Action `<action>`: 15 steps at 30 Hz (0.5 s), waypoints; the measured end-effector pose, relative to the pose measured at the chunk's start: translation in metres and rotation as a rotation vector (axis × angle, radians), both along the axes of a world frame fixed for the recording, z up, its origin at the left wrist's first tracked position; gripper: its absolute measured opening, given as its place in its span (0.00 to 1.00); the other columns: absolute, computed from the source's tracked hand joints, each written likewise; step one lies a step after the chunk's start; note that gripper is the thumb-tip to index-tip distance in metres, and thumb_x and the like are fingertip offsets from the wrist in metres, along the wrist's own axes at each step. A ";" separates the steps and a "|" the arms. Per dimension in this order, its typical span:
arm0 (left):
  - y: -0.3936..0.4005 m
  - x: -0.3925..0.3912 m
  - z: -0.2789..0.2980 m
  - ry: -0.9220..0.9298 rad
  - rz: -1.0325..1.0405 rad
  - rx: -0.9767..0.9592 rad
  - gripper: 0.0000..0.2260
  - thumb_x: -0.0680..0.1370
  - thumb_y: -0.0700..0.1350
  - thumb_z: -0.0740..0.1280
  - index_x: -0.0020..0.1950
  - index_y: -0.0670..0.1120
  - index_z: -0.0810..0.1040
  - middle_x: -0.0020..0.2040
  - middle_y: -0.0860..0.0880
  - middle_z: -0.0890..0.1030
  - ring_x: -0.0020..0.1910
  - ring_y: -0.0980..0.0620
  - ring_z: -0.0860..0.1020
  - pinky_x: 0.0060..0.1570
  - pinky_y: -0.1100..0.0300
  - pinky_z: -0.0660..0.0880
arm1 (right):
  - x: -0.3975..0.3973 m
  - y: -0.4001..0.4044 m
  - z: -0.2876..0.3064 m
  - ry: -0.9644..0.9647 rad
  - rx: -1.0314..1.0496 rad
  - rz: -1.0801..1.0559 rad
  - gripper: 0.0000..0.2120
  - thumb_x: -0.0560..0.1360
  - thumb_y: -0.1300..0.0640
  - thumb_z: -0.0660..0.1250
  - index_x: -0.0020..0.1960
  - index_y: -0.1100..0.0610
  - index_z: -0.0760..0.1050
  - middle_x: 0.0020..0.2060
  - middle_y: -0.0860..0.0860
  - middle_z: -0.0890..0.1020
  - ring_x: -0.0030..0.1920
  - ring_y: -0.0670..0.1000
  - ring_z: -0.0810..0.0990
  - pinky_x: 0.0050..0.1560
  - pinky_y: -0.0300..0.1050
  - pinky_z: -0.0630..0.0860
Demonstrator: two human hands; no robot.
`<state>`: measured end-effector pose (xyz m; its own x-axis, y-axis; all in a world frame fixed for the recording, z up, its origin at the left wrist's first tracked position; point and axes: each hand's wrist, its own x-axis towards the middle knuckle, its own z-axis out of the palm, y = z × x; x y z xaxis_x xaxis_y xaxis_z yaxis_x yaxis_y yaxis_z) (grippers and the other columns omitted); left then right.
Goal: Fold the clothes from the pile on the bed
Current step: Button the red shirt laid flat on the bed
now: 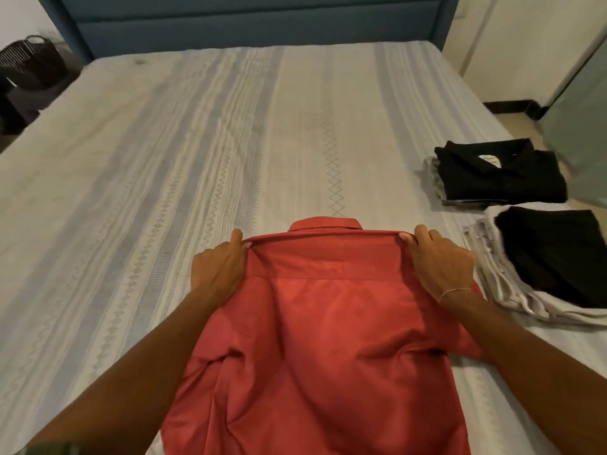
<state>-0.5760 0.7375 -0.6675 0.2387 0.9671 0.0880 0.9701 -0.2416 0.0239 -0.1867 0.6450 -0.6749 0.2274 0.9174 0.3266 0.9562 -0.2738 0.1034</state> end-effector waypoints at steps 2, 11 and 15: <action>0.018 0.003 -0.020 -0.015 -0.003 -0.022 0.16 0.84 0.60 0.46 0.53 0.48 0.61 0.34 0.49 0.77 0.30 0.44 0.75 0.34 0.51 0.74 | 0.004 0.018 -0.023 0.018 -0.027 0.006 0.22 0.84 0.38 0.49 0.45 0.54 0.67 0.33 0.51 0.76 0.27 0.56 0.76 0.26 0.44 0.68; 0.068 0.009 -0.073 0.040 -0.070 -0.024 0.19 0.82 0.63 0.45 0.49 0.49 0.62 0.35 0.50 0.78 0.29 0.46 0.76 0.32 0.52 0.75 | 0.023 0.063 -0.078 0.059 -0.124 -0.010 0.23 0.83 0.36 0.45 0.47 0.53 0.65 0.32 0.49 0.76 0.28 0.54 0.76 0.29 0.44 0.67; 0.086 0.019 -0.072 -0.051 -0.005 0.204 0.17 0.84 0.58 0.56 0.47 0.44 0.68 0.36 0.47 0.74 0.26 0.43 0.75 0.28 0.55 0.65 | 0.034 0.080 -0.077 0.250 0.046 -0.077 0.21 0.84 0.38 0.50 0.46 0.55 0.65 0.31 0.49 0.73 0.28 0.56 0.73 0.33 0.47 0.65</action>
